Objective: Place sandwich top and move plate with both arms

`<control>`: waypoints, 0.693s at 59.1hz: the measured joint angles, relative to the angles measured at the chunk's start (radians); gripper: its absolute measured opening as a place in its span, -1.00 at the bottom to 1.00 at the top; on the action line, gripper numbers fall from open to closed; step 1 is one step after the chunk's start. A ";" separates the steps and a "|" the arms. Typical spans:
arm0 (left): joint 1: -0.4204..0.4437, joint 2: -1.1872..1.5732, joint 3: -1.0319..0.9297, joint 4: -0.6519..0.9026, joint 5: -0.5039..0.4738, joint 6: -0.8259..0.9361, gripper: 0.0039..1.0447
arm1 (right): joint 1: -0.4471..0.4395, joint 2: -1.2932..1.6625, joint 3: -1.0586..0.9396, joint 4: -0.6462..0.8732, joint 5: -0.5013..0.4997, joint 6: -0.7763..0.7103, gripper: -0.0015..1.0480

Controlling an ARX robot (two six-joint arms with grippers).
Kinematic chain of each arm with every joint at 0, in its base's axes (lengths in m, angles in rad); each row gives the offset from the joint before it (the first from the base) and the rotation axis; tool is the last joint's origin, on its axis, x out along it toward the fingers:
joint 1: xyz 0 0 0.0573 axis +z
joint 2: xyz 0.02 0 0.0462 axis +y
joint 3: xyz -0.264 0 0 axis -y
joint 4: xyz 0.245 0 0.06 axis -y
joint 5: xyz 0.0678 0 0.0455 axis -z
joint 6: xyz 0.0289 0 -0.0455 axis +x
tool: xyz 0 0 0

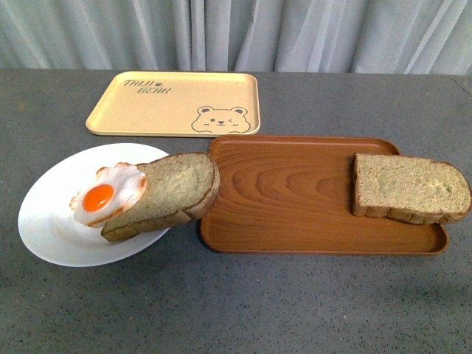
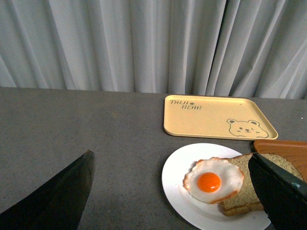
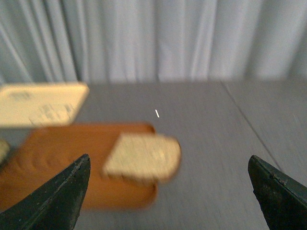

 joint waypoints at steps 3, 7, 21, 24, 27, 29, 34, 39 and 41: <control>0.000 0.000 0.000 0.000 -0.001 0.000 0.83 | -0.038 0.142 0.058 -0.077 0.021 -0.019 0.82; 0.000 0.000 0.000 0.000 0.000 0.000 0.83 | -0.147 0.365 0.107 0.010 -0.032 -0.042 0.82; 0.000 0.000 0.000 0.000 0.000 0.000 0.83 | -0.344 1.169 0.349 0.404 -0.277 -0.016 0.82; 0.000 0.000 0.000 0.000 0.000 0.000 0.83 | -0.334 1.335 0.418 0.429 -0.293 0.038 0.82; 0.000 0.000 0.000 0.000 0.000 0.000 0.83 | -0.322 1.474 0.474 0.449 -0.314 0.101 0.82; 0.000 0.000 0.000 0.000 0.000 0.000 0.83 | -0.315 1.530 0.494 0.462 -0.320 0.133 0.82; 0.000 0.000 0.000 0.000 0.000 0.000 0.83 | -0.288 1.641 0.542 0.486 -0.338 0.215 0.82; 0.000 0.000 0.000 0.000 0.000 0.000 0.83 | -0.264 1.707 0.576 0.511 -0.357 0.293 0.82; 0.000 0.000 0.000 0.000 0.000 0.000 0.83 | -0.254 1.731 0.590 0.517 -0.364 0.320 0.82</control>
